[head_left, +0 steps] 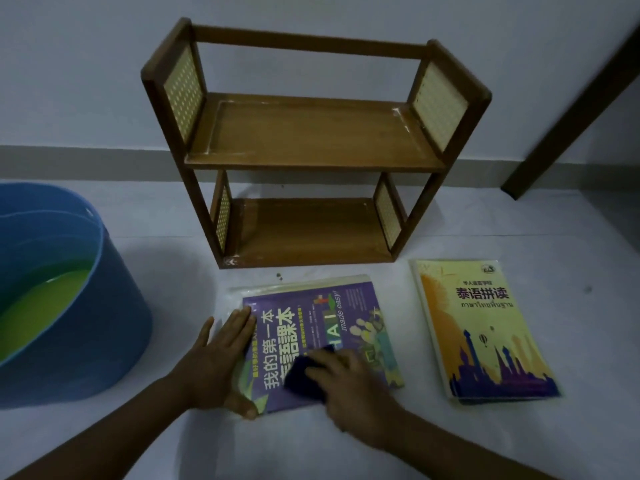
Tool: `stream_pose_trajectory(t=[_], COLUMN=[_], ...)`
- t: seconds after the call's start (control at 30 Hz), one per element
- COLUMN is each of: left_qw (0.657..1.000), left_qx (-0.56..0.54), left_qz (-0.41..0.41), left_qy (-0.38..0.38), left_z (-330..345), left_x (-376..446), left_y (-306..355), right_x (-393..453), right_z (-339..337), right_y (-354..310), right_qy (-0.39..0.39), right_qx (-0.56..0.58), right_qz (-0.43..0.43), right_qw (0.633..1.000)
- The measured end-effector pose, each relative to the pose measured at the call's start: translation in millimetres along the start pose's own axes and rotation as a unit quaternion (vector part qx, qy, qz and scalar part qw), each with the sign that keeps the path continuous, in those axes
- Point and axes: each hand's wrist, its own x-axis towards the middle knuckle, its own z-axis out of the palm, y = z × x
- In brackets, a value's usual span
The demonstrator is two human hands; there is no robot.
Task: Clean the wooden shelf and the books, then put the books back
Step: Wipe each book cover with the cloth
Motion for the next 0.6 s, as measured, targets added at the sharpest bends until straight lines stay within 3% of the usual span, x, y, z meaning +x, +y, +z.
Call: stream_pose_trajectory(t=[0.1, 0.17, 0.3, 0.4, 0.6], left_qw=[0.999, 0.997, 0.992, 0.996, 0.986], left_qx=[0.031, 0.052, 0.056, 0.055, 0.152], left_qz=[-0.002, 0.048, 0.113, 0.062, 0.048], left_qy=[-0.025, 0.017, 0.033, -0.015, -0.054], left_z=[-11.5, -12.3, 4.5, 9.6, 11.1], left_x=[3.3, 8.5, 27.7, 46.0, 49.2], left_y=[13.7, 34.9, 95.1, 116.2, 134.1], right_x=[-12.7, -20.4, -19.5, -14.7, -18.1], right_z=[-22.9, -31.4, -26.6, -33.3, -38.5], right_y=[64.5, 88.7, 89.5, 91.1, 97.6], right_qy=[0.021, -0.003, -0.083, -0.049, -0.082], right_qx=[0.011, 0.013, -0.034, -0.025, 0.009], right_qz=[0.231, 0.340, 0.311, 0.286, 0.289], right_qw=[0.973, 0.940, 0.946, 0.957, 0.954])
